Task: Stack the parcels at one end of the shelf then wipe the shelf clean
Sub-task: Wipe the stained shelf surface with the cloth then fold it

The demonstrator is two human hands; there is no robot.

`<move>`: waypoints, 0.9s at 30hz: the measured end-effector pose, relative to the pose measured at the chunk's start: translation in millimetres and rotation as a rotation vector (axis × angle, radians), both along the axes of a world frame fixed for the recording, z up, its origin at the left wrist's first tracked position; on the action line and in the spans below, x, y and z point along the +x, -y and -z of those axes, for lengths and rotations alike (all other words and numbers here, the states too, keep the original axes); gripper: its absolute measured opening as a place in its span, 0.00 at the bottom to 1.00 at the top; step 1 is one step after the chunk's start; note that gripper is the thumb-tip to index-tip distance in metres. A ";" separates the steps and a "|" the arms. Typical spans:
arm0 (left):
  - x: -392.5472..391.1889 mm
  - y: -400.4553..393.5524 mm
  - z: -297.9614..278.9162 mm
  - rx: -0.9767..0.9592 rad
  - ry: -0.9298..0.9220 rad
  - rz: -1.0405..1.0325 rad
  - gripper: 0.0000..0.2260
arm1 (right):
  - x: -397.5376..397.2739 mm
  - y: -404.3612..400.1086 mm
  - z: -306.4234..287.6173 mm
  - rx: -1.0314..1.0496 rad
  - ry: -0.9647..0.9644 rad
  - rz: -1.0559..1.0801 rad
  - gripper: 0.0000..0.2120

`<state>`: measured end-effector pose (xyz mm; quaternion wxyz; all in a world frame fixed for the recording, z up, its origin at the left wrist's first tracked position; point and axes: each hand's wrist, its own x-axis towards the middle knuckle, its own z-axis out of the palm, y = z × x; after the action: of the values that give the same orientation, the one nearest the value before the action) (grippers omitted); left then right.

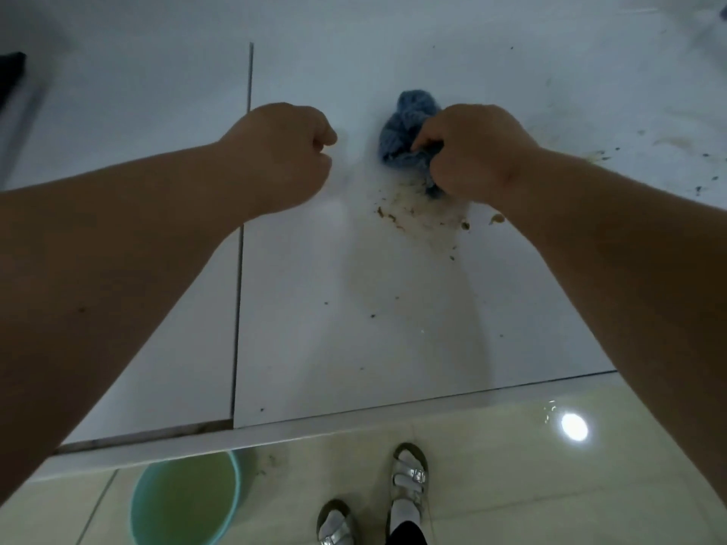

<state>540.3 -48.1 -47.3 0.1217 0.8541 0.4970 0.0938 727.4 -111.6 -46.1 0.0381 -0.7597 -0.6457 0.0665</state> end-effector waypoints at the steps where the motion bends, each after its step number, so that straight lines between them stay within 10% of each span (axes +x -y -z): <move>1: -1.6 2.3 -0.3 0.001 0.001 0.003 0.16 | -4.9 0.0 2.4 -0.012 0.015 0.021 0.21; 10: -1.8 26.8 -1.4 -0.006 -0.123 0.090 0.12 | -56.7 33.2 11.7 0.032 0.020 -0.272 0.15; 19: -4.3 31.7 8.3 -0.085 -0.004 0.065 0.23 | -21.3 39.8 10.5 0.022 -0.024 0.009 0.19; 27: -1.6 52.4 2.5 -0.057 -0.067 0.040 0.12 | -55.4 68.4 11.8 -0.021 -0.111 -0.293 0.18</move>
<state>538.6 -100.5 -49.8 0.1310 0.8626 0.4861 0.0486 672.0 -180.0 -57.9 0.0557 -0.6528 -0.7459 0.1200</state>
